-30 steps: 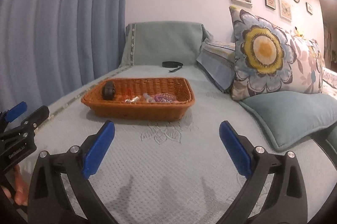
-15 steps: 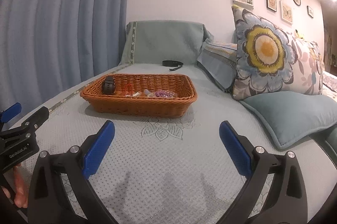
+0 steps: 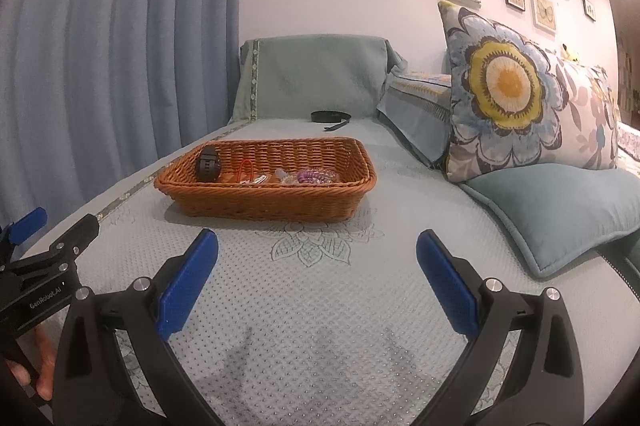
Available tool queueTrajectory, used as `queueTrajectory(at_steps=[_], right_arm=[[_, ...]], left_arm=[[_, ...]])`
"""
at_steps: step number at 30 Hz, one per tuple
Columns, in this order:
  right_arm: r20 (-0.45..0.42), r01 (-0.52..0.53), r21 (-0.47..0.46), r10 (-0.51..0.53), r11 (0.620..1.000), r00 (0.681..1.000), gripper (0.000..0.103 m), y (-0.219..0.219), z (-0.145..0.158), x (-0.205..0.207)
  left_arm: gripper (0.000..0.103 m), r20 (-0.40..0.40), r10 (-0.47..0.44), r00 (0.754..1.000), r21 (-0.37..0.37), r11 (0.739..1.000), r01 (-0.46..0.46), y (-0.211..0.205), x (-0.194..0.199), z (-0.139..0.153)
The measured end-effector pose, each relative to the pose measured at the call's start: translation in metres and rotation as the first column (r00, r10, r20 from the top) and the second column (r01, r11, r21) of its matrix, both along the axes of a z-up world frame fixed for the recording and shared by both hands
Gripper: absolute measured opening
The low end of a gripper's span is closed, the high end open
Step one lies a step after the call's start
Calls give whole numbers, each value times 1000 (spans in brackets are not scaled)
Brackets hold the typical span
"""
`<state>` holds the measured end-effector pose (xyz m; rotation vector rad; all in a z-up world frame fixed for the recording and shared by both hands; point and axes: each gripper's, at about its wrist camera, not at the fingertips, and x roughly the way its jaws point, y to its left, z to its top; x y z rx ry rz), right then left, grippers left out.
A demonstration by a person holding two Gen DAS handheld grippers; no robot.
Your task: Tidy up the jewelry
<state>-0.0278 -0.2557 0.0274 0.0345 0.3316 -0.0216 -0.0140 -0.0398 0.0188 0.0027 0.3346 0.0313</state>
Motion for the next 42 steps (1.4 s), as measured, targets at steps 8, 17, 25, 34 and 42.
queueTrajectory(at_steps=[8,17,25,34,42], right_arm=[[-2,3,6,-3,1000,1000,95,-3,1,1],[1,0,-4,0,1000,1000,95,-1,0,1],[-1,-1,-9,1,1000,1000,95,0,0,1],[-3,-1,-7,1,1000,1000,95,0,1,1],[-4,0,-6,0,1000,1000,95,0,1,1]], left_arm=[[95,0,0,1000,7,1000,0,-2,0,0],[95,1,2,1000,27,1000,-2,-7,-1,0],[95,-2,3,1000,25,1000,-3,-6,0,0],[95,-6,5,1000,24,1000,-5,-6,0,1],[95,-16,5,1000,25,1000,-5,-4,2,0]])
